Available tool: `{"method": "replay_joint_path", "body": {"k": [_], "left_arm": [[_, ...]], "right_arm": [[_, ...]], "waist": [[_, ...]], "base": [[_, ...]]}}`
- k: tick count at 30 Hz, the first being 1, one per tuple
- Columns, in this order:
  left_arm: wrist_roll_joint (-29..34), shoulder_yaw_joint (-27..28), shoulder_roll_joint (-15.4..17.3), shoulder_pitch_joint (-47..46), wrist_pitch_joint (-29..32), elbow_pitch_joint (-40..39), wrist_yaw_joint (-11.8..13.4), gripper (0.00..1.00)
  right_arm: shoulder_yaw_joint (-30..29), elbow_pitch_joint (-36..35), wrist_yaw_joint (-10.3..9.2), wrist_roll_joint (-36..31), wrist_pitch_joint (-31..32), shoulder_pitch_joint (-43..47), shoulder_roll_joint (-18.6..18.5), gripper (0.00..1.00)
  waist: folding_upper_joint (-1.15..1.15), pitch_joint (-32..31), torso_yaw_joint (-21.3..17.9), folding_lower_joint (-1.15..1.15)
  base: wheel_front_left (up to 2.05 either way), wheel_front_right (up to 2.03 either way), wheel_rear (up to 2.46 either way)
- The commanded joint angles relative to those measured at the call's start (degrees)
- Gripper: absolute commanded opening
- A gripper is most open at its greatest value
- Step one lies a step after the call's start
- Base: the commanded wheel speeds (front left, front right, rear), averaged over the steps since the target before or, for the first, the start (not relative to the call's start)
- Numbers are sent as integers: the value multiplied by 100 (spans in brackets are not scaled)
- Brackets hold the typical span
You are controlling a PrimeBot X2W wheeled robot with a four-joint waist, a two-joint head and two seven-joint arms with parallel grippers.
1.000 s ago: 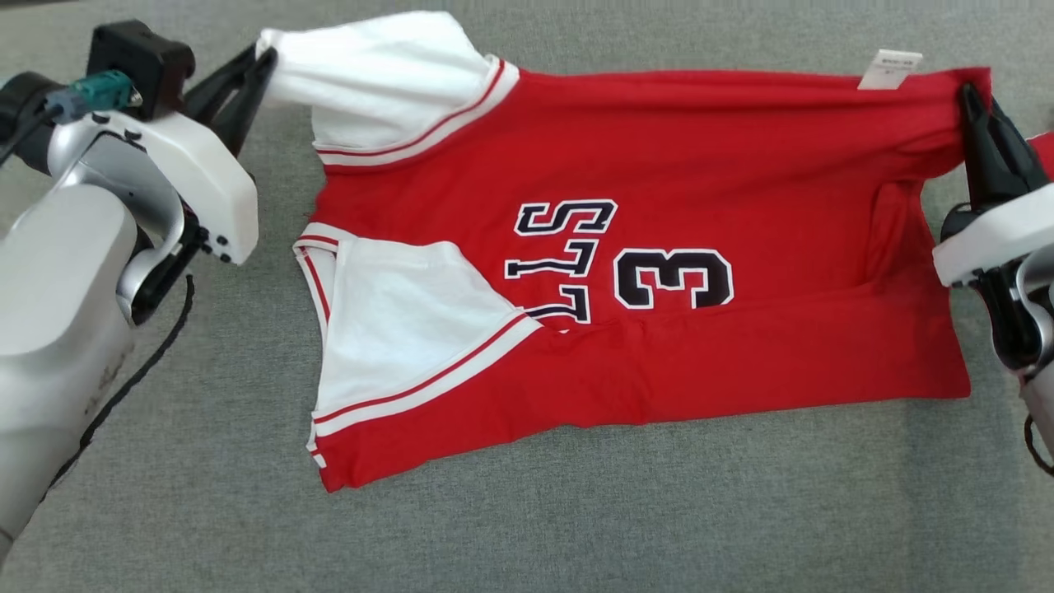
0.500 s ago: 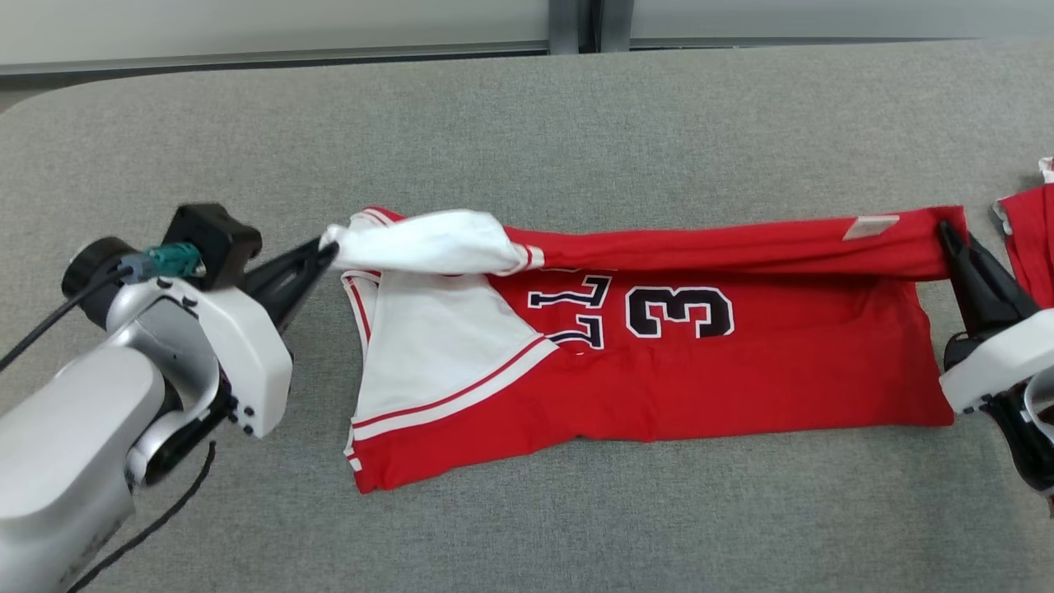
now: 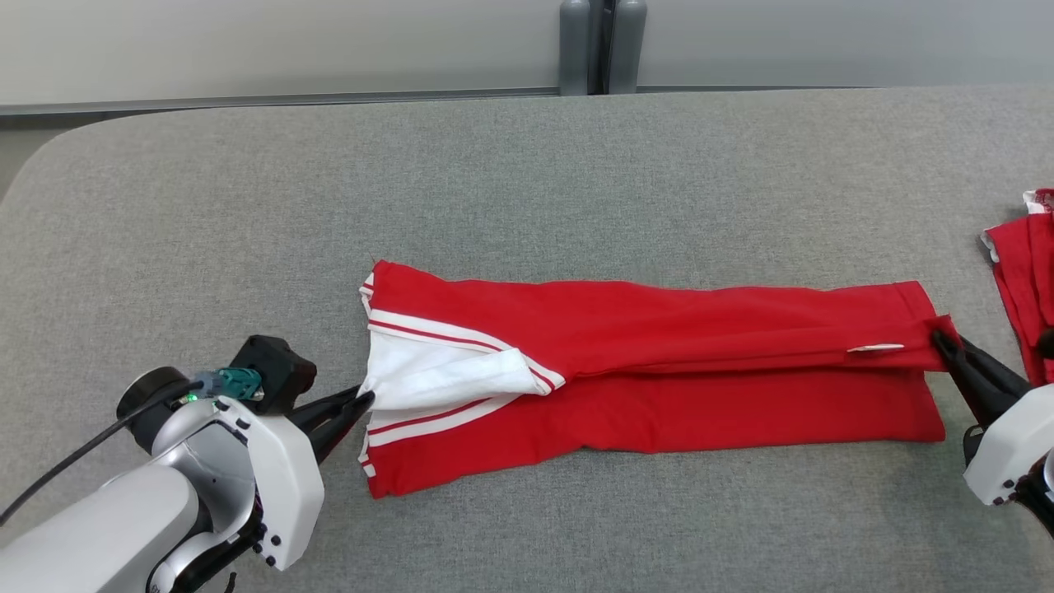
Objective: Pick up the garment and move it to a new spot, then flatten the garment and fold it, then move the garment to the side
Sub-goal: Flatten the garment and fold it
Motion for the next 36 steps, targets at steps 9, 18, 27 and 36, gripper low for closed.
{"method": "replay_joint_path", "body": {"k": [9, 18, 27, 36], "left_arm": [[55, -194, -67, 294, -52, 214, 68, 67], [-91, 160, -246, 453, -713, 449, 414, 100], [-151, 1237, -753, 597, -2440, 709, 1118, 100], [1227, 3932, -2354, 1866, -2568, 13, 866, 100]], "right_arm": [[232, -148, -12, 617, 432, 244, -194, 100], [-268, -240, -8, 1282, 81, 172, -116, 100], [-1178, -325, -7, 757, -655, 164, 333, 100], [-3293, -1730, -7, -1184, -678, 1252, 1612, 100]], "waist": [[0, -78, -81, 0], [0, -283, -100, 0], [0, -546, -13, 0], [0, -682, 134, 0]], "base": [[0, 0, 0], [0, 0, 0], [0, 0, 0], [0, 0, 0]]}}
